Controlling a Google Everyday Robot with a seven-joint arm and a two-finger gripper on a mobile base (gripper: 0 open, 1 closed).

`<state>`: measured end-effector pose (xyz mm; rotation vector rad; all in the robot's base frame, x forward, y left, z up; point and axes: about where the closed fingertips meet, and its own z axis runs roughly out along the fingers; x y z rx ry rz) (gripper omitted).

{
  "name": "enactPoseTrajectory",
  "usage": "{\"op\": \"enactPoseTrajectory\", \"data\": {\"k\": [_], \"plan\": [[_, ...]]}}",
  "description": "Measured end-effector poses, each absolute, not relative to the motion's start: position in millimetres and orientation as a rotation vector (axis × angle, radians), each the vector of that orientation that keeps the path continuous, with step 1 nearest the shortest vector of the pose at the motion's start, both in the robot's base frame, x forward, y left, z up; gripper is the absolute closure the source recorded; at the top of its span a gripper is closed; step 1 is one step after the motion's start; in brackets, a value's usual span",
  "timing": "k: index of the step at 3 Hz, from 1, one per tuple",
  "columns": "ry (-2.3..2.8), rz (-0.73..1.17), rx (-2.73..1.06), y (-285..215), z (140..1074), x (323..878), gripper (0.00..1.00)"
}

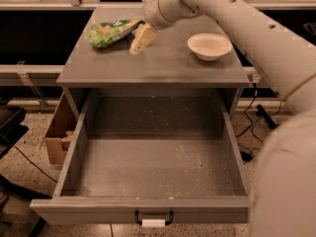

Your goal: Place green rice chip bag into top drawer

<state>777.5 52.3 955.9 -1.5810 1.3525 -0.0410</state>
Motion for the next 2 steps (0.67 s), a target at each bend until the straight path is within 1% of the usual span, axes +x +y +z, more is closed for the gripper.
{"op": "enactPoseTrajectory", "data": {"k": [1,2], "plan": [[1.307,-0.022,-1.561,77.4,949.4,832.1,0.00],[1.308,-0.008,-1.559,90.8,940.2,853.7,0.00]]}}
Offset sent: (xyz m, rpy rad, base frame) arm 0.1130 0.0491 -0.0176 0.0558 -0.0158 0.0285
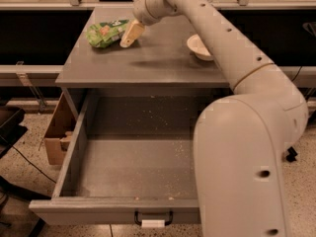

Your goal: Place green rice chip bag into top drawer

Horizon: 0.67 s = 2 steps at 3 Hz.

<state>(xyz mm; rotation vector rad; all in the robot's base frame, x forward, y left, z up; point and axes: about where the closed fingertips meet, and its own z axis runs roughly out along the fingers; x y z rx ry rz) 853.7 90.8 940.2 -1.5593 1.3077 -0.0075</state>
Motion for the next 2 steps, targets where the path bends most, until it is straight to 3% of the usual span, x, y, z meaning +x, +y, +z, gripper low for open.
{"op": "enactPoseTrajectory", "data": {"k": [2], "plan": [[1.386,0.040,-1.527,112.6,896.2,888.6,0.00]]}}
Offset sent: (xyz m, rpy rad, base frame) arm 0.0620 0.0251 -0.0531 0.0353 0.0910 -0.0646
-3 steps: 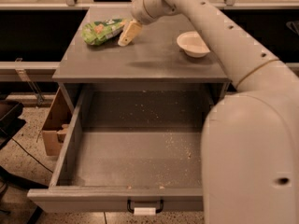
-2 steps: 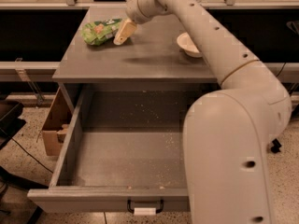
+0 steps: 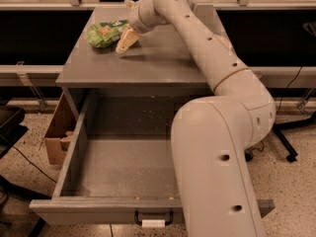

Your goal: Place green rice chip bag into top drawer

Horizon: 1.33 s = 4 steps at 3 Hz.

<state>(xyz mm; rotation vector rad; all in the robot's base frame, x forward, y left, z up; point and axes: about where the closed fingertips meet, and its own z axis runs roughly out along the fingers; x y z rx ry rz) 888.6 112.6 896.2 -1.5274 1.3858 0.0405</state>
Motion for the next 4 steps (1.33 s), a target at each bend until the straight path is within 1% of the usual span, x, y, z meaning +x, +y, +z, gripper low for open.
{"op": "enactPoseTrajectory", "data": {"k": [1,2,3,4], "plan": [[1.398,0.042,-1.516,117.8,890.3,898.5,0.00],[1.393,0.032,-1.507,122.6,892.2,905.0,0.18],[1.396,0.030,-1.505,127.6,891.2,909.3,0.41],[1.422,0.038,-1.516,131.4,880.7,912.0,0.74]]}}
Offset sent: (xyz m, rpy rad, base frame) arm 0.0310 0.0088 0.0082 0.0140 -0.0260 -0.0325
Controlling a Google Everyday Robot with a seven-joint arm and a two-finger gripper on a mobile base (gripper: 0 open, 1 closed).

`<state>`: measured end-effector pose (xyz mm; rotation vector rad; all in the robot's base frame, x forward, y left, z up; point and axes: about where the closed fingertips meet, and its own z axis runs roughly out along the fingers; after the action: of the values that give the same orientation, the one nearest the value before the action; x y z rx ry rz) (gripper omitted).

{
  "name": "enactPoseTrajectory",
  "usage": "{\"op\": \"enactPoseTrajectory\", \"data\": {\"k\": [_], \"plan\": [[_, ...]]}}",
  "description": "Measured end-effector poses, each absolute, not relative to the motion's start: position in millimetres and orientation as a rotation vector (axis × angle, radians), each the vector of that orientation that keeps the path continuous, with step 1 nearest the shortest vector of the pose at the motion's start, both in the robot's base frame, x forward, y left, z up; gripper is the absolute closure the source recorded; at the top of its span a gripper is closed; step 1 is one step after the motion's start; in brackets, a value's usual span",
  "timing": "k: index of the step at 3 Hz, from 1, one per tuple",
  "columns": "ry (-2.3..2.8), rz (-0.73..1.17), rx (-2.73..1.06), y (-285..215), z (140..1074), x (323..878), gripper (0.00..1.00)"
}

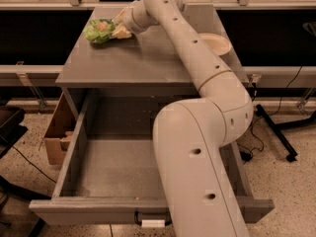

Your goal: Place green rice chip bag into top drawer

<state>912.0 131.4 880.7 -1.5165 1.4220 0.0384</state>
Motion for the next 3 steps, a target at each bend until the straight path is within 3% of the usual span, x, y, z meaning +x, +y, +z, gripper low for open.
{"op": "enactPoseTrajectory", "data": {"k": [1,3], "plan": [[1.422,0.038,-1.517,131.5,880.7,912.0,0.96],[1.422,0.038,-1.517,131.5,880.6,912.0,1.00]]}}
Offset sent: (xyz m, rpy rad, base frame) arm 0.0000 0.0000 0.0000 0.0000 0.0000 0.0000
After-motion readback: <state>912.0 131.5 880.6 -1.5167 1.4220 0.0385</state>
